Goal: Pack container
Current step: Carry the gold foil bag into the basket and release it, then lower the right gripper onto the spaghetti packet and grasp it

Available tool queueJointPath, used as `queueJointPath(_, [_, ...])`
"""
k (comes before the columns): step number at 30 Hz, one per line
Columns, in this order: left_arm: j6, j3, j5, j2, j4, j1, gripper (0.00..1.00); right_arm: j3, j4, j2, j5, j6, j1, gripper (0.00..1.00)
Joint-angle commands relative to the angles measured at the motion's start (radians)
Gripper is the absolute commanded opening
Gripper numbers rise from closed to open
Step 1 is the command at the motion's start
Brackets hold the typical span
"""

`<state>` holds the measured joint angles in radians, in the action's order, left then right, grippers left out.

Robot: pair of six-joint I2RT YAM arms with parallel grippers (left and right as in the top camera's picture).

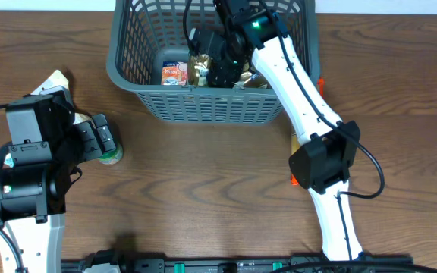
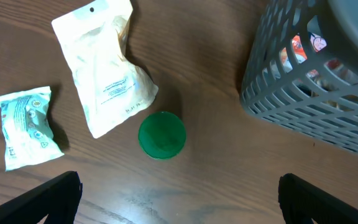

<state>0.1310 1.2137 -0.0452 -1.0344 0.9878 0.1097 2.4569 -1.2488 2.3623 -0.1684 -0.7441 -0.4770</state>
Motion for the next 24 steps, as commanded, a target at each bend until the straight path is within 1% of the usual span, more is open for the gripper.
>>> queueJointPath(1, [-0.006, 0.016, 0.004, -0.004, 0.003, 0.004, 0.99, 0.035, -0.001, -0.078, -0.007, 0.011, 0.007, 0.99])
queueJointPath(4, [-0.006, 0.016, 0.004, -0.004, 0.002, 0.004, 0.98, 0.06, 0.005, -0.156, -0.004, 0.024, 0.018, 0.99])
queueJointPath(6, [-0.006, 0.016, 0.004, -0.004, 0.002, 0.004, 0.98, 0.074, 0.035, -0.222, 0.024, 0.084, 0.034, 0.99])
queueJointPath(8, [-0.006, 0.016, 0.004, -0.004, 0.002, 0.004, 0.98, 0.077, 0.083, -0.292, 0.086, 0.188, 0.068, 0.99])
queueJointPath(10, [-0.006, 0.016, 0.004, -0.004, 0.002, 0.004, 0.98, 0.077, 0.122, -0.351, 0.159, 0.335, 0.119, 0.99])
queueJointPath(13, [-0.006, 0.016, 0.004, -0.004, 0.002, 0.004, 0.98, 0.077, 0.118, -0.422, 0.195, 0.55, 0.23, 0.99])
queueJointPath(17, [-0.007, 0.016, 0.004, -0.004, 0.002, 0.004, 0.98, 0.077, 0.014, -0.465, 0.187, 0.83, 0.415, 0.99])
queueJointPath(19, [-0.007, 0.016, 0.004, -0.004, 0.002, 0.004, 0.98, 0.077, -0.085, -0.464, 0.183, 0.954, 0.498, 0.99])
queueJointPath(21, [-0.007, 0.016, 0.004, -0.004, 0.002, 0.004, 0.98, 0.072, -0.18, -0.457, 0.159, 0.997, 0.557, 0.99])
queueJointPath(24, [-0.008, 0.016, 0.004, -0.004, 0.002, 0.004, 0.98, 0.067, -0.305, -0.446, 0.146, 1.002, 0.605, 0.99])
